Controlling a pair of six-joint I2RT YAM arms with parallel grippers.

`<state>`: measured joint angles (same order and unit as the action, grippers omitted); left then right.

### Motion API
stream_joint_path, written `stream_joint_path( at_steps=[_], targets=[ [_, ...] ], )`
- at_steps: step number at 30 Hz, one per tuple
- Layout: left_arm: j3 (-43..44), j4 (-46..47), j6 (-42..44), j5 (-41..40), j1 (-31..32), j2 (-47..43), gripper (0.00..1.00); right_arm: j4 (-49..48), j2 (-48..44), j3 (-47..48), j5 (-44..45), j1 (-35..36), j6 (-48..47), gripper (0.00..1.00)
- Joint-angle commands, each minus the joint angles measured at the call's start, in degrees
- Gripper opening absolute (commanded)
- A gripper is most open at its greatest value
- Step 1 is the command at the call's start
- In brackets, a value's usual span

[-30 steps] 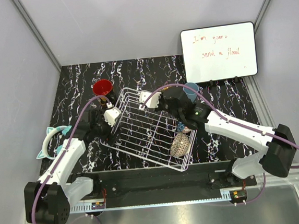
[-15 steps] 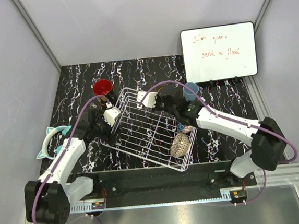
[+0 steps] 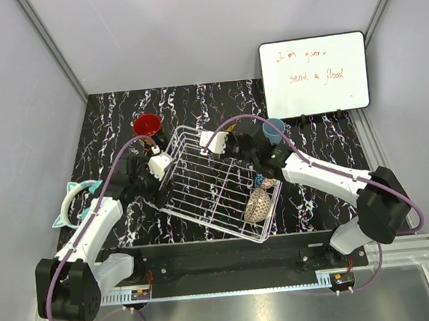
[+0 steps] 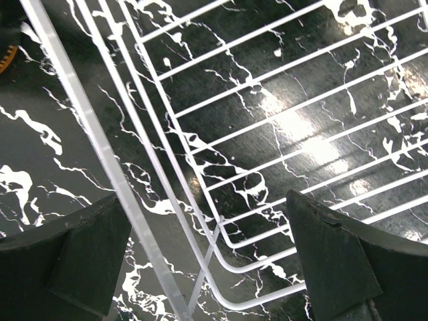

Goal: Load the mixed dishes into the dish rack

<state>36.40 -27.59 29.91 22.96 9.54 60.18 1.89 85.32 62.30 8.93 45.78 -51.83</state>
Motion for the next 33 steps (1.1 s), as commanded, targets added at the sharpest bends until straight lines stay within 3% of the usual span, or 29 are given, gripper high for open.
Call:
stream_joint_path(
  at_steps=[1,20,30,33],
  targets=[
    [1.3,1.3,-0.2,1.4,-0.4,-0.5,0.99,-8.3,-1.8,-1.3,5.2,-3.2,-5.7,0.0],
    [1.0,1.7,-0.6,1.6,-0.4,-0.3,0.99,-2.2,-11.1,-7.1,10.1,-3.2,-1.7,0.0],
    [1.2,1.1,-1.3,1.7,-0.4,-1.1,0.99,-0.4,-10.1,-9.2,10.5,-3.2,0.8,0.0],
    [1.5,0.6,-1.4,1.7,-0.4,-1.2,0.99,-0.4,-9.8,-9.7,11.0,-3.2,1.7,0.09]
  ],
)
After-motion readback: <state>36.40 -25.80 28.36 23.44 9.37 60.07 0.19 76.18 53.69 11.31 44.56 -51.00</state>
